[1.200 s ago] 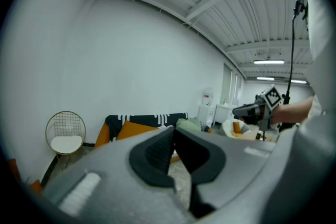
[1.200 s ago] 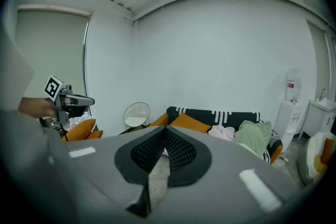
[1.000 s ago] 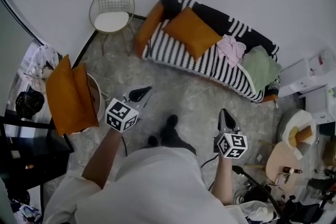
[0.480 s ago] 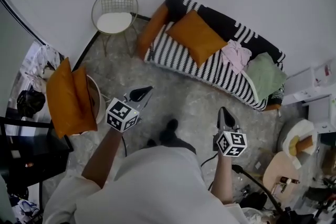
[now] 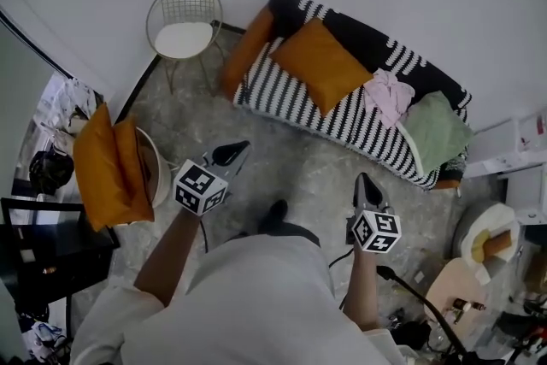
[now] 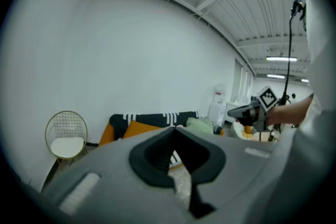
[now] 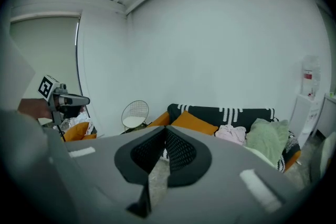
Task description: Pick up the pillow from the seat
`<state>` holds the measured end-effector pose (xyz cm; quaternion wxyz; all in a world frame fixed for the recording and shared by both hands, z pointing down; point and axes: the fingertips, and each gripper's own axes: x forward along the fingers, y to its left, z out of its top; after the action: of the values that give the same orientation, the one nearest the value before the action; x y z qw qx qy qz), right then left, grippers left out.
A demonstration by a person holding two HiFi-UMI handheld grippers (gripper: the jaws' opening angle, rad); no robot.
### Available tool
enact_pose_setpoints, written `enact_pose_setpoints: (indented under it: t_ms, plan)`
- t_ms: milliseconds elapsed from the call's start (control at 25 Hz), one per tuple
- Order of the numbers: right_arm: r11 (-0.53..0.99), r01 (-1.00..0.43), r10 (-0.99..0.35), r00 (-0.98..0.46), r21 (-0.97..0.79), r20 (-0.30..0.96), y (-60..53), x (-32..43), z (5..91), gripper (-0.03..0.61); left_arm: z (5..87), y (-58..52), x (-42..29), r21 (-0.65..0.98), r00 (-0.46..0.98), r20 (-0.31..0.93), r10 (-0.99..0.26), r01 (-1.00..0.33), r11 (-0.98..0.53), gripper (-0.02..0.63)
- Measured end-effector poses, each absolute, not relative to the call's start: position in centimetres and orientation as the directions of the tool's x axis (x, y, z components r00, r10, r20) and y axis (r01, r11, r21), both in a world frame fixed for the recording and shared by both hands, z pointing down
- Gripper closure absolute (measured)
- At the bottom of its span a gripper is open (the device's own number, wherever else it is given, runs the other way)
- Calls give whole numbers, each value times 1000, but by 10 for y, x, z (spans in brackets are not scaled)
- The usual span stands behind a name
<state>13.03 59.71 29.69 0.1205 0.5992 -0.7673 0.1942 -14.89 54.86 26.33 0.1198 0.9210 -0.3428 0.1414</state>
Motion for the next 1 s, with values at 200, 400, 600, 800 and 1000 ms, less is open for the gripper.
enact_pose_setpoints:
  t_ms: [200,400,600,800,1000]
  plan:
    - [244,-958,-864,-287,-154,415,564,144,303,574,268,519,-130,123,714,346,-608,-678,-725,614]
    - [261,-952,-858,-304,-160,413,535,165,306,574,271,494,-107,122,703,349,-620,-690,-714,614]
    - [269,-950,-856,-311,-159,414,515,187,311,574,275,474,-84,124,699,343,-627,-696,-707,614]
    - [275,-949,-856,-315,-155,411,502,206,310,574,276,460,-65,124,696,344,-630,-699,-705,614]
    - [263,-951,-856,-307,-161,417,495,222,316,574,278,452,-50,122,697,349,-626,-696,-707,614]
